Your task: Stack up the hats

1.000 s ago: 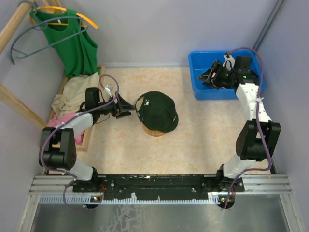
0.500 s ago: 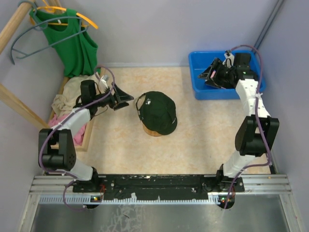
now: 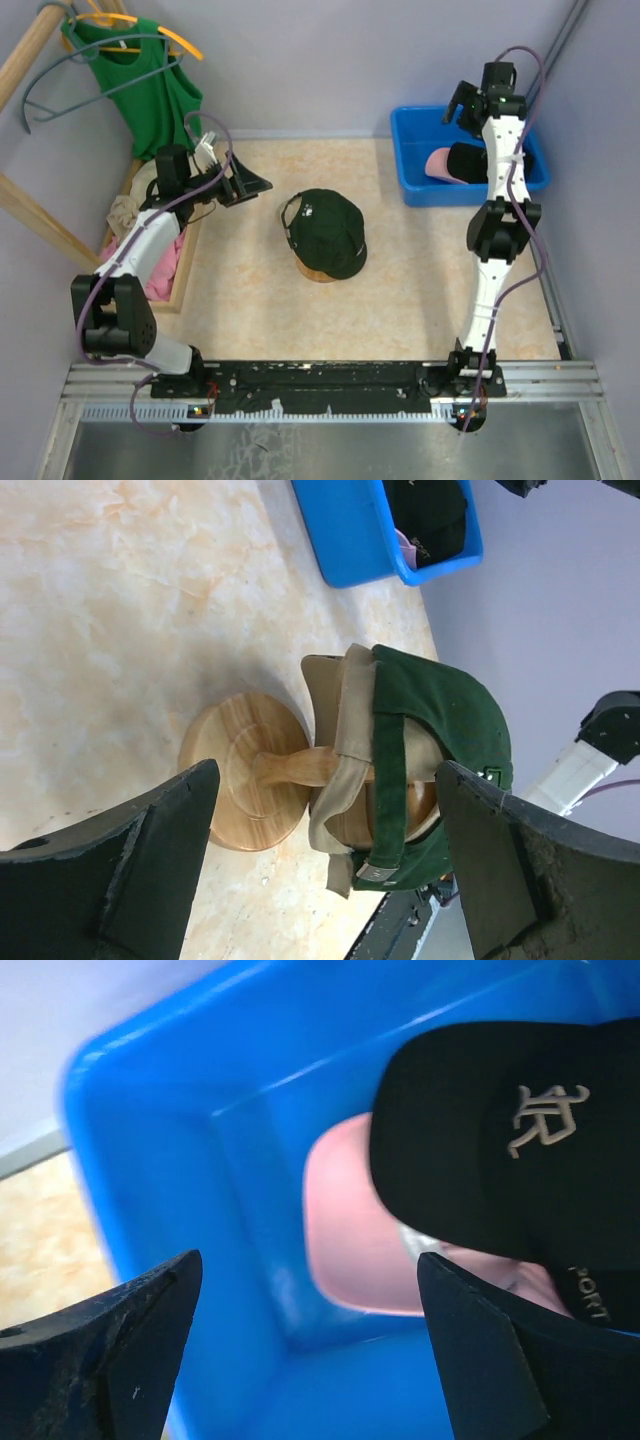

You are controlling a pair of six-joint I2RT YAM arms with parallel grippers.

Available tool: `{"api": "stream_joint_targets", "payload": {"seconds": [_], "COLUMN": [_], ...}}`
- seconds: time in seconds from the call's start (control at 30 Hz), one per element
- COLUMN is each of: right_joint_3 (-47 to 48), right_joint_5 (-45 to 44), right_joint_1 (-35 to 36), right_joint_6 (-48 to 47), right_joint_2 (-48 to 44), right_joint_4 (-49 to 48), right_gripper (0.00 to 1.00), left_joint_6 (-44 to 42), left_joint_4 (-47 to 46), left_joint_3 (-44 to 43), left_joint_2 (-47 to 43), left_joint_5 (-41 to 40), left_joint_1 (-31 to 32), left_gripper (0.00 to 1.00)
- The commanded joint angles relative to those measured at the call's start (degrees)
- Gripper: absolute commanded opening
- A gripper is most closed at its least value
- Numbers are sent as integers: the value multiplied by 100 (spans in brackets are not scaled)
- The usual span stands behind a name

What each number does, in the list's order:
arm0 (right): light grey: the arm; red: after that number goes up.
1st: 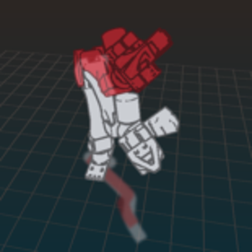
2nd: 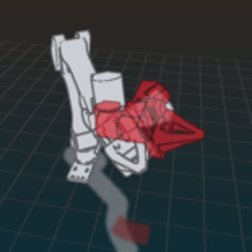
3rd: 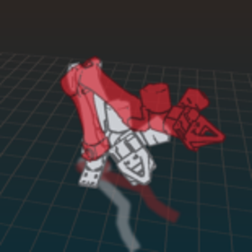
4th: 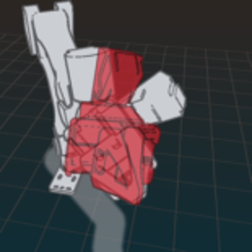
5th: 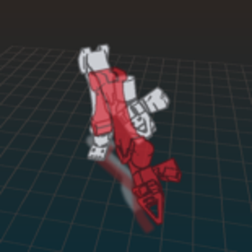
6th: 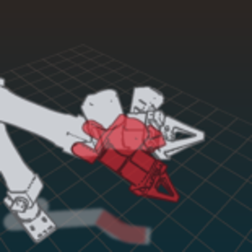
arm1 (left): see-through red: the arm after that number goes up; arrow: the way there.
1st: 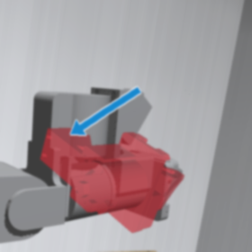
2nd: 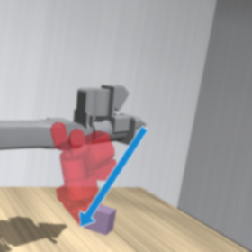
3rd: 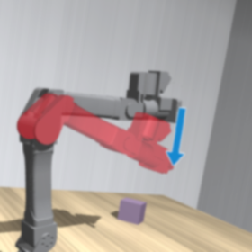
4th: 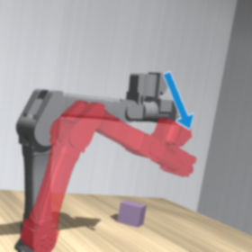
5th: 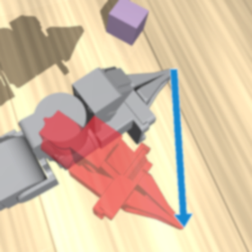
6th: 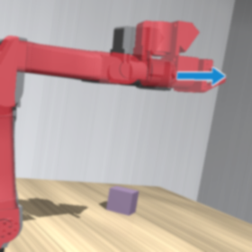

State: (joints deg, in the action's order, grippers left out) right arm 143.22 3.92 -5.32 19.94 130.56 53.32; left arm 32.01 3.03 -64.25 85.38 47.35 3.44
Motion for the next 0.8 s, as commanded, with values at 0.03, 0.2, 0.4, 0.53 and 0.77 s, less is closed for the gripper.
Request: {"api": "stream_joint_targets", "payload": {"seconds": [0.03, 0.2, 0.4, 0.53, 0.77], "right_joint_3": [342, -265, -71, -186, -341], "right_joint_5": [-1008, -1528, -2455, -3238, -4264], "right_joint_1": [54, 249, 473, 653, 732], "right_joint_6": [-455, -736, -906, -958, -1054], "right_joint_2": [634, 712, 1171, 1324, 1601], "right_joint_4": [392, -187, -405, -730, -1388], "right_gripper": [87, 87, 90, 91, 96], "left_joint_6": [-206, -188, -178, -181, -216], "left_joint_4": [117, 39, -45, -65, -68], "left_joint_3": [-31, -13, 9, 13, 58], "left_joint_2": [118, 321, 488, 564, 619], "left_joint_5": [-36, -33, -36, -30, -27], "left_joint_1": [-98, -149, -186, -206, -278], "left_gripper": [95, 95, 96, 96, 96]}}
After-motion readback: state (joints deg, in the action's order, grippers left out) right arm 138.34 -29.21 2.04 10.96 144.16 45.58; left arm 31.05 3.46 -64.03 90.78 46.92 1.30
